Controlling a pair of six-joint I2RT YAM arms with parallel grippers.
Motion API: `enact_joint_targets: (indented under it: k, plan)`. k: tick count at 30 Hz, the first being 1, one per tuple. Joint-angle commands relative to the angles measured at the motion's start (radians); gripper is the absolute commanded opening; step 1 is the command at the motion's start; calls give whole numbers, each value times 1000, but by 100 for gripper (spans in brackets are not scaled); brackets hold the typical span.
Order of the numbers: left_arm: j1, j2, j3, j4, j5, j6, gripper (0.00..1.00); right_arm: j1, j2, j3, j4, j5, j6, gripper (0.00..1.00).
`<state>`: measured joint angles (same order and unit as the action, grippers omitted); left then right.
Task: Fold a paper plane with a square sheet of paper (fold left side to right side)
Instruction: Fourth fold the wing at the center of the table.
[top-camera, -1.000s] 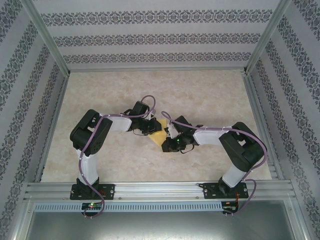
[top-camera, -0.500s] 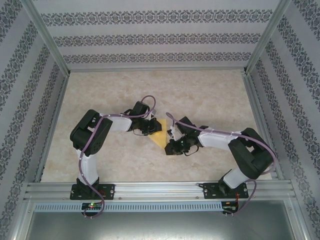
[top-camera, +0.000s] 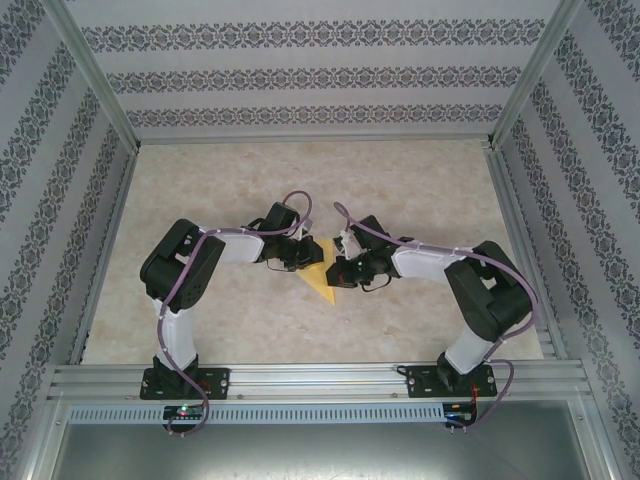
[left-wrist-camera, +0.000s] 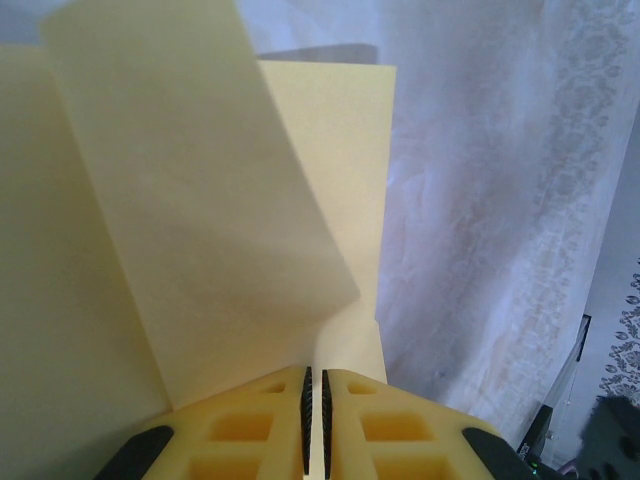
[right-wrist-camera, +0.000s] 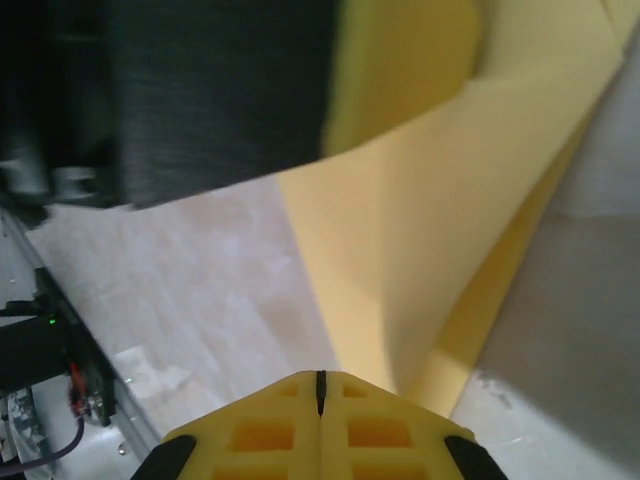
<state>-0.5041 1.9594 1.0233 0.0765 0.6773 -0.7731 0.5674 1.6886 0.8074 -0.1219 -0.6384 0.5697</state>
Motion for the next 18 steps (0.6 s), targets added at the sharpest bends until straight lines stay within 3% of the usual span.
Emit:
enact_joint_targets:
  k: [1, 11, 15, 18]
  plan:
    - [-7, 17, -6, -101, -72, 36, 16, 12, 37, 25, 7, 30, 3, 3]
    - [-4, 6, 20, -123, -81, 52, 16, 25, 92, 2, -93, 94, -35, 3]
    - [-1, -28, 43, -109, -69, 66, 24, 27, 103, -10, -137, 128, -45, 2]
    - [-1, -88, 39, -83, -65, 81, 25, 28, 111, -13, -160, 153, -56, 0]
